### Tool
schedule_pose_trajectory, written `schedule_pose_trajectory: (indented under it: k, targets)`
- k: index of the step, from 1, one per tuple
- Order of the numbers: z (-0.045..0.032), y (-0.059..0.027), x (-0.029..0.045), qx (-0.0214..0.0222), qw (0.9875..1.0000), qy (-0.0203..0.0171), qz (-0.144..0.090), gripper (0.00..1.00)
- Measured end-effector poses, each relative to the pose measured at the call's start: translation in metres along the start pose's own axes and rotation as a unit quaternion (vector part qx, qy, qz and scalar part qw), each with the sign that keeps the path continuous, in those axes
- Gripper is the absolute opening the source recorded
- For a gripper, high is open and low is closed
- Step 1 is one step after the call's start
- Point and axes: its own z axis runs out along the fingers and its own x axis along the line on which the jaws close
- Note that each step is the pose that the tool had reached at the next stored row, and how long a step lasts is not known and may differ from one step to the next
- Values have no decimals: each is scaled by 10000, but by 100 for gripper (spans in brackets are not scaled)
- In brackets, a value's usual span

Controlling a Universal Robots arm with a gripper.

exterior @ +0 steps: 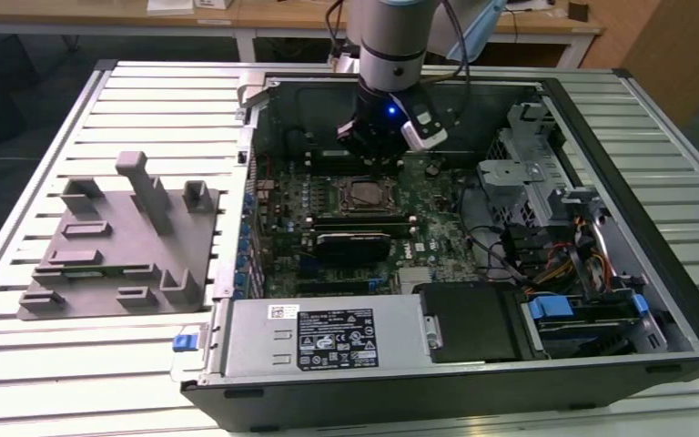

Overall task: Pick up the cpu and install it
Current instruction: 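Install the first cpu locking lever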

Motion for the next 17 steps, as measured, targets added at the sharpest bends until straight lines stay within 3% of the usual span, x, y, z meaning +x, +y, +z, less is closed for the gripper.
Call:
schedule_pose_trajectory:
  k: [12, 14, 17]
  targets:
    - [4, 0, -1, 2, 10000, 0, -1, 11]
    - [5, 0, -1, 36, 10000, 2, 0, 11]
    - [19, -1, 0, 133, 9999, 9, -1, 11]
